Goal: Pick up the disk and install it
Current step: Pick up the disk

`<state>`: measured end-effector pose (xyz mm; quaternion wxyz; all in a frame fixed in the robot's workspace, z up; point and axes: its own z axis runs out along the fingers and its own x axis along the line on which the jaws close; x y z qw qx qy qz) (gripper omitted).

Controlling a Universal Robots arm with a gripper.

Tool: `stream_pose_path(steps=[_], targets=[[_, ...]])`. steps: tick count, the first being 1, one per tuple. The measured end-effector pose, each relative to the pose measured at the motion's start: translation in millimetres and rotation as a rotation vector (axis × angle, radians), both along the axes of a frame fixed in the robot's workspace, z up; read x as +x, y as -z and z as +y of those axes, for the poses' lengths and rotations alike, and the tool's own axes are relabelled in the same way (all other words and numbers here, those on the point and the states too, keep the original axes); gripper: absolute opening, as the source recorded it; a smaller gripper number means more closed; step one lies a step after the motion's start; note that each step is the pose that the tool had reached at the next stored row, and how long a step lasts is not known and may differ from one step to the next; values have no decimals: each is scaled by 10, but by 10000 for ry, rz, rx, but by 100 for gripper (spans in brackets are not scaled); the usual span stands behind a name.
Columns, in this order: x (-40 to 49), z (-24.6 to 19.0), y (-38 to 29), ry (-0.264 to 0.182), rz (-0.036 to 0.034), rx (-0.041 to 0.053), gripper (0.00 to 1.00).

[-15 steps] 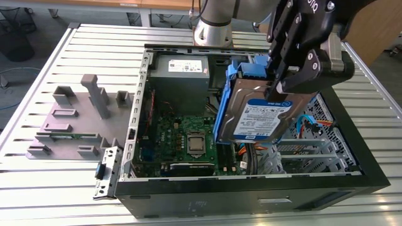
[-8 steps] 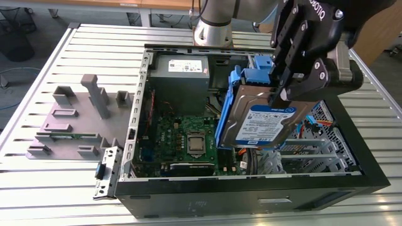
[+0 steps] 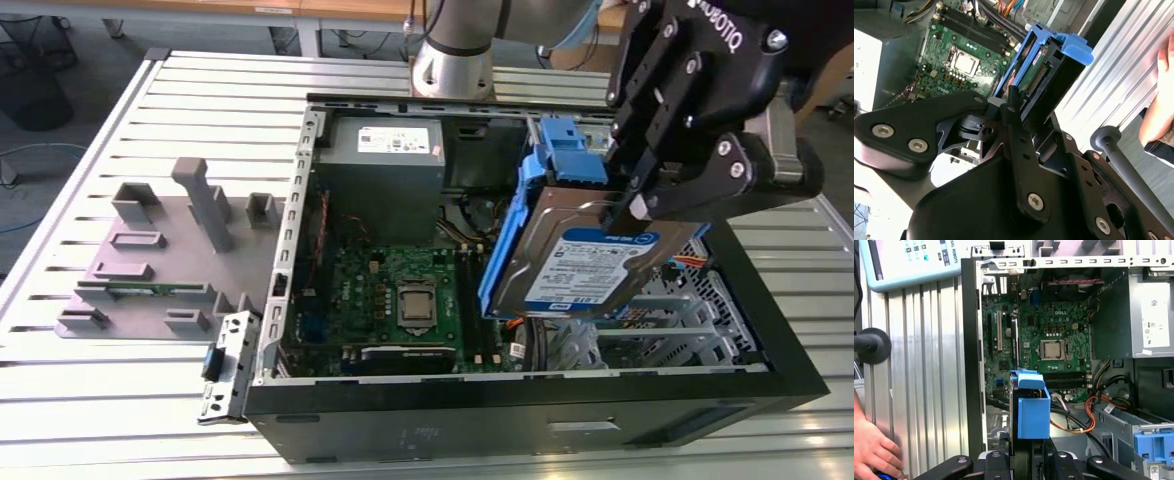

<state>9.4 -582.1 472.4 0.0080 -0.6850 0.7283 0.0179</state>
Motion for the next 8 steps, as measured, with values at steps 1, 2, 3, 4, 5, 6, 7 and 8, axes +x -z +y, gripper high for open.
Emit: stream_pose_path(steps=[1,2,3,4,5,6,7,8], targets=[[30,-2,0,-1,6,0,35],[62,-3,0,-1,13,-1,35],[97,-5,1,0,21,0,35],[132,-6,2,0,29,0,35],[168,-8,2,0,37,-1,35],[205,-9,2,-1,45,-1,35],[242,-10,3,-1,53,-2,35],[280,-11,4,0,62,-1,35]])
